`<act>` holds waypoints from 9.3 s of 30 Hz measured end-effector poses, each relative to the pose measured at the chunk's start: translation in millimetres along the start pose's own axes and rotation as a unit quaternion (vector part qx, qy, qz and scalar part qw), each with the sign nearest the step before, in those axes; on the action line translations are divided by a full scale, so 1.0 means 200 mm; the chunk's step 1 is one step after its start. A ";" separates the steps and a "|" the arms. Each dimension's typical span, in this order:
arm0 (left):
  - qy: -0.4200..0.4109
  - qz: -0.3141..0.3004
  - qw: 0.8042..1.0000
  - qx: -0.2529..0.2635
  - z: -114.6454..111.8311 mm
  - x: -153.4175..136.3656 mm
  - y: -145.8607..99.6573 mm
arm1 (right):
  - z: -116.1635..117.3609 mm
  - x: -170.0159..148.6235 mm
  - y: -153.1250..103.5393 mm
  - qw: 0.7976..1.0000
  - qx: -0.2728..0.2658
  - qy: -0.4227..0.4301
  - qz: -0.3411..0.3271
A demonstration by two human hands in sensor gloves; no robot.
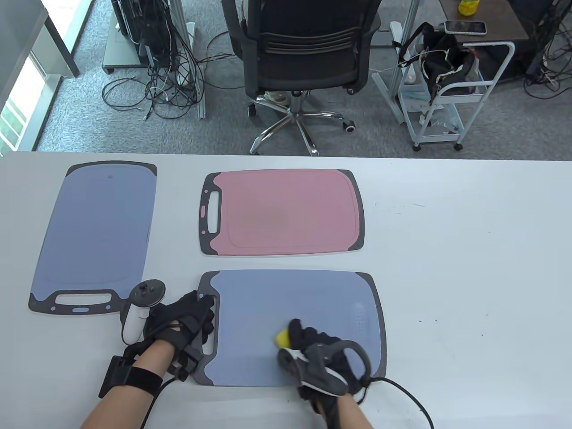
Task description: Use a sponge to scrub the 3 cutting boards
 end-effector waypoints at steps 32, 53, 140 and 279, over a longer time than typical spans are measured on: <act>-0.013 0.006 0.999 0.030 0.01 -0.01 -0.02 | 0.07 -0.24 -0.05 0.995 0.008 0.058 0.079; -0.014 0.010 1.000 0.022 0.00 -0.01 -0.01 | -0.20 0.93 0.10 0.972 -0.037 -0.033 -0.231; 0.009 0.003 1.000 0.022 0.00 0.00 -0.01 | -0.11 0.63 0.04 0.987 -0.043 -0.022 -0.156; 0.505 -0.568 0.644 0.090 -0.24 0.21 -0.52 | -0.18 -0.36 0.56 0.975 0.090 0.078 0.188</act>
Point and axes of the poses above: the tracker on the back of each hand, its own x axis roughly to the thumb side, its own y axis roughly from the wrist to the fingertips, z = x × y, the point moved 2 cm from there along y, roughly from the wrist to the fingertips, and after that the axes turned 11 degrees about x, right-handed, at the moved point
